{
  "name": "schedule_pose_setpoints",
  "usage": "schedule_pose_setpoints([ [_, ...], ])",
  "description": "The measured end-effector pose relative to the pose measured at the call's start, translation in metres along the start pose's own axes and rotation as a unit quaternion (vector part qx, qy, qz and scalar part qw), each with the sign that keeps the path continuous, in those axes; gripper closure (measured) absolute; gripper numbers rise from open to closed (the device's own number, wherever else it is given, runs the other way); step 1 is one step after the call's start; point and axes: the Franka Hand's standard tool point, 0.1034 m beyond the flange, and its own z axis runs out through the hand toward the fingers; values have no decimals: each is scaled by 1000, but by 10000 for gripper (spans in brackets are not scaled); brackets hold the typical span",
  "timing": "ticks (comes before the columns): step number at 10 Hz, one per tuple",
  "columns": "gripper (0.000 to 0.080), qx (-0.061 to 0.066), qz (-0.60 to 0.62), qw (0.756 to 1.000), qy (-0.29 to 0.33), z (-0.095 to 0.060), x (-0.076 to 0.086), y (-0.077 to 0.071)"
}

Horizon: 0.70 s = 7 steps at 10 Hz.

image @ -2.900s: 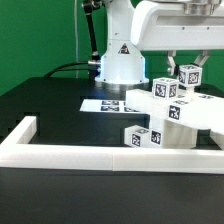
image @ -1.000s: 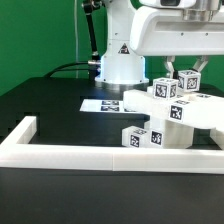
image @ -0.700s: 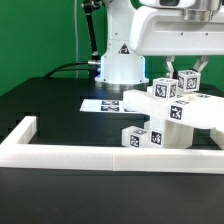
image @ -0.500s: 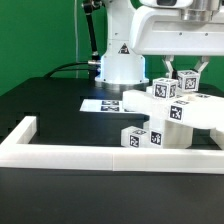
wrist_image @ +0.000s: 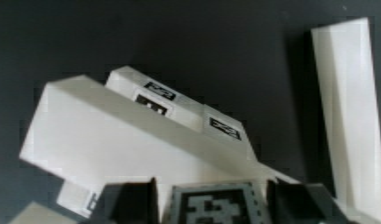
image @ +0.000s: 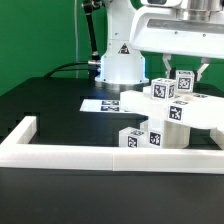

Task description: Assemble chair

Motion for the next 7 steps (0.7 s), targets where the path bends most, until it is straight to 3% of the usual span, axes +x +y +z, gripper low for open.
schedule_pose_setpoints([
  [3,506,1,98,995,0,0,0,-1],
  [7,506,1,239,971,0,0,-1,-2],
])
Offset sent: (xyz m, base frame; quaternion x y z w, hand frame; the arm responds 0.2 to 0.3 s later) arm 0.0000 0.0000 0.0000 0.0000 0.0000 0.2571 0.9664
